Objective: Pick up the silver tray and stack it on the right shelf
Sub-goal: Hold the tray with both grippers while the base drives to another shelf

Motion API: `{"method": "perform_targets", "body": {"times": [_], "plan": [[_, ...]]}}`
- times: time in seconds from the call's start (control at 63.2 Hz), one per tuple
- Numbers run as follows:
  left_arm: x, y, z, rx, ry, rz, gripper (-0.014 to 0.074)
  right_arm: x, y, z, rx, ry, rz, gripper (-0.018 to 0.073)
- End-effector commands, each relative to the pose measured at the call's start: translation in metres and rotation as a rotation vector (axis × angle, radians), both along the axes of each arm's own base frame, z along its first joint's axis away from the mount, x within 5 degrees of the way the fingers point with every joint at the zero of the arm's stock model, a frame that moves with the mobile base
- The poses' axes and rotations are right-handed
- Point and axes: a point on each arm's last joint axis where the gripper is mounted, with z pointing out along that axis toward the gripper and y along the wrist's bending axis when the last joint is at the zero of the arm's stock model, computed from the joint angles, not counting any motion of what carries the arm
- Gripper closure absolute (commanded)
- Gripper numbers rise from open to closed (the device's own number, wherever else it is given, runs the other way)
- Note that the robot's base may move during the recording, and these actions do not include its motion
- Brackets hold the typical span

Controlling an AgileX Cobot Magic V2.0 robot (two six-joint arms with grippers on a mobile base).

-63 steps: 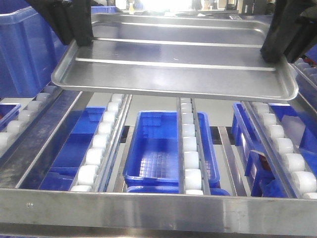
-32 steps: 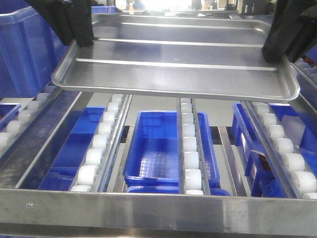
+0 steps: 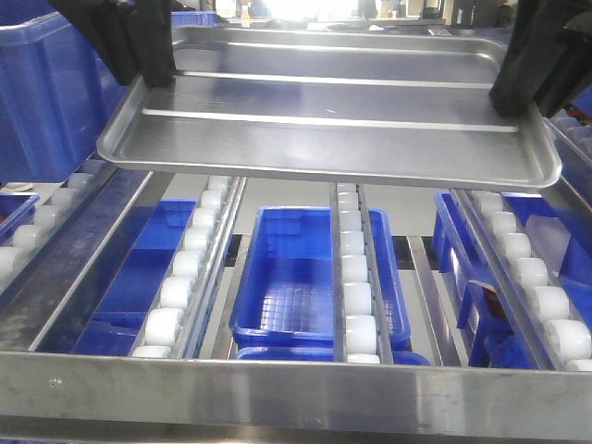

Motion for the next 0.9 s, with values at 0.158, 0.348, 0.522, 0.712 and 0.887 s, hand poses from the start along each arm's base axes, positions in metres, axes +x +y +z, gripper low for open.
{"method": "perform_targets", "body": {"times": [0.158,0.348,0.522,0.712,0.887], "plan": [[-0.0068,-0.0006,0.0272,-0.091,-0.092,-0.033,0.0689,-0.0014,0.0013,0.0233,0.045,-0.116,0.028,0.0503],[-0.0068,-0.0006,0.0272,-0.091,-0.092,-0.033,0.0689,-0.0014,0.0013,0.0233,0.045,-0.116,0.028,0.0503],[-0.0068,-0.0006,0.0272,-0.091,-0.092,-0.033,0.0689,-0.0014,0.0013,0.0233,0.045,-0.116,0.028,0.0503],[-0.0068,-0.0006,0.0272,-0.091,-0.092,-0.033,0.0689,-0.0014,0.0013,0.0233,0.045,-0.116,0.028,0.0503],[-0.0068,-0.0006,0.0272,-0.091,-0.092,-0.033,0.0689,-0.0014,0.0013,0.0233,0.045,-0.116,0.028,0.0503]]}}
